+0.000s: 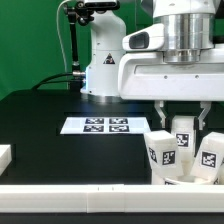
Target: Assemble stool
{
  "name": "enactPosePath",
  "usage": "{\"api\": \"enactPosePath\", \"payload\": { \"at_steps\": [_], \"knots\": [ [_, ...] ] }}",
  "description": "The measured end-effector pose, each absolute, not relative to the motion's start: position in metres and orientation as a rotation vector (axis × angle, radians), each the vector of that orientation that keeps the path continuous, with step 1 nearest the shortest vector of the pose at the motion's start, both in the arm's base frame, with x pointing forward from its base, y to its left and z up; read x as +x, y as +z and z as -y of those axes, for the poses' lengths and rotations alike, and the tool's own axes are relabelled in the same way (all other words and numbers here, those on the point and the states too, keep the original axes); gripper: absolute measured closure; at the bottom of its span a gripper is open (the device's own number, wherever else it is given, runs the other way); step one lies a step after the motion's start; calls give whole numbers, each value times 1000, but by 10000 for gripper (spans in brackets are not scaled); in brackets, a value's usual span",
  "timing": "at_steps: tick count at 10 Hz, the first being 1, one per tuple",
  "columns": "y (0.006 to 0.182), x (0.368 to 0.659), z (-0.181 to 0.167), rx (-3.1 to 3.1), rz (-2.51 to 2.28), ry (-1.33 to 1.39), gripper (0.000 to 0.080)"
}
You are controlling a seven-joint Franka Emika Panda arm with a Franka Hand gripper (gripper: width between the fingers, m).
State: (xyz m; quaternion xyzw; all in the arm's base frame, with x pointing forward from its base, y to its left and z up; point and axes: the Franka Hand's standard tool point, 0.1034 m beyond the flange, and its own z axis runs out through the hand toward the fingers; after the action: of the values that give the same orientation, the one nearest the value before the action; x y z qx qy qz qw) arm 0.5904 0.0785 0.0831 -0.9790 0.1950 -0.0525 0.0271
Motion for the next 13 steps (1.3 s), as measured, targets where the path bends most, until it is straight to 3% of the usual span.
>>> {"api": "enactPosePath", "payload": {
  "at_steps": [5,13],
  "knots": [
    [83,590,-80,-2975,-773,-155,466],
    [82,589,-78,-2464,-1700,-85,464]
  ]
}}
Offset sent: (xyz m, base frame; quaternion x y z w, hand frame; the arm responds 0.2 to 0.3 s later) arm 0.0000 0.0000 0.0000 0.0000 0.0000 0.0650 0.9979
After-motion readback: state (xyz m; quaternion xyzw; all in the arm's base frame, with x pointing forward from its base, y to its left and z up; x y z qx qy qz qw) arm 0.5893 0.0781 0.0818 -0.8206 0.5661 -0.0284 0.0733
